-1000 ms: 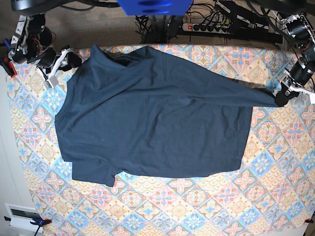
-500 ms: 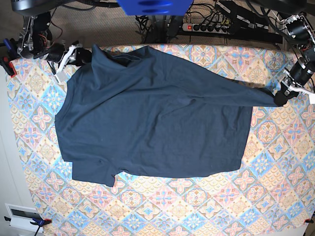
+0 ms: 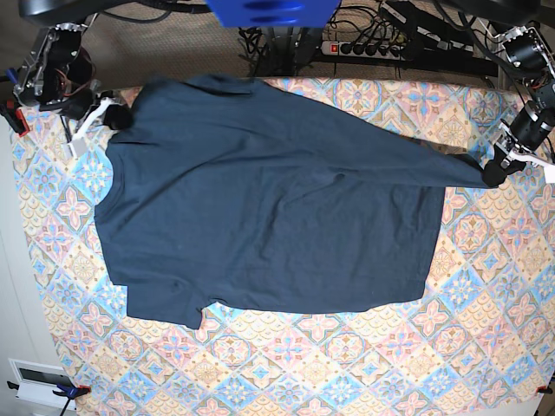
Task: Layout the t-shirt on the table in an organized manner, then fold the t-shirt properly
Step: 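Adjust the right gripper's hold on the shoulder and smooth the shirt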
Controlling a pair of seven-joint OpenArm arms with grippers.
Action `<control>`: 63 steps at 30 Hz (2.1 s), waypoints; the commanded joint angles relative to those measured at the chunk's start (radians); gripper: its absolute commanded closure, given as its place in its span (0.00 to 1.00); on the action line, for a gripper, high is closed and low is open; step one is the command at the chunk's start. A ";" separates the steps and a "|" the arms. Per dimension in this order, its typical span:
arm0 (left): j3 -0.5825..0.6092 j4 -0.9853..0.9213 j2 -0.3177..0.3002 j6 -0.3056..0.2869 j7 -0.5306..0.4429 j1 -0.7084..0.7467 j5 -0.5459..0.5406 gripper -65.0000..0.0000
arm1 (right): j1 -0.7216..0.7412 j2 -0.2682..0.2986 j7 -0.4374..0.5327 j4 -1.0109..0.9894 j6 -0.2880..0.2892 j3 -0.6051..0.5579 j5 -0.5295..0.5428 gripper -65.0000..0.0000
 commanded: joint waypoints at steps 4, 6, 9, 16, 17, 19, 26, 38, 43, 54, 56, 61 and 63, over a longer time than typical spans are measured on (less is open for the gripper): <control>-0.005 0.015 -0.018 -0.007 -0.012 -0.004 -0.016 1.00 | 0.043 0.019 0.011 0.014 0.003 0.049 0.015 0.93; -0.003 0.015 -0.005 -0.007 -0.012 -0.004 -0.016 1.00 | 0.084 0.022 0.011 0.002 0.003 0.063 0.000 0.93; -0.002 0.015 0.010 -0.007 -0.011 0.001 -0.015 1.00 | 0.139 0.035 0.008 -0.046 0.003 0.086 -0.065 0.93; 0.032 0.015 0.048 -0.007 -0.011 0.004 -0.015 1.00 | 0.225 0.039 0.011 -0.087 0.003 0.087 -0.147 0.92; 0.032 0.015 0.058 -0.007 -0.009 0.006 -0.015 1.00 | 0.222 0.039 0.011 -0.086 0.003 0.087 -0.143 0.92; 0.032 0.015 0.061 -0.007 -0.009 0.006 -0.015 1.00 | 0.215 0.041 0.005 -0.081 0.003 0.087 -0.129 0.90; 0.032 0.015 0.061 -0.007 -0.009 0.006 -0.015 1.00 | 0.047 0.042 0.002 0.074 0.003 0.123 -0.080 0.64; 0.032 0.013 0.061 -0.007 -0.009 -0.002 -0.015 1.00 | -0.114 0.035 -0.063 0.195 0.003 0.140 -0.075 0.61; 0.032 0.013 0.061 -0.007 -0.009 -0.002 -0.015 1.00 | -0.124 0.035 -0.055 0.192 0.003 0.037 -0.074 0.61; 0.030 0.013 0.058 -0.007 -0.009 0.004 -0.015 1.00 | -0.132 -0.001 -0.053 0.189 0.003 -0.071 -0.074 0.61; 0.030 0.013 0.056 -0.007 -0.009 0.004 -0.015 1.00 | -0.144 -0.001 -0.055 0.189 0.003 -0.075 -0.074 0.61; 0.030 0.013 0.056 -0.007 -0.009 0.004 -0.015 1.00 | -0.146 -0.017 -0.060 0.189 0.003 -0.075 -0.074 0.61; 0.030 0.013 0.056 -0.007 -0.009 0.004 -0.015 1.00 | -0.149 -0.017 -0.061 0.189 0.003 -0.075 -0.074 0.61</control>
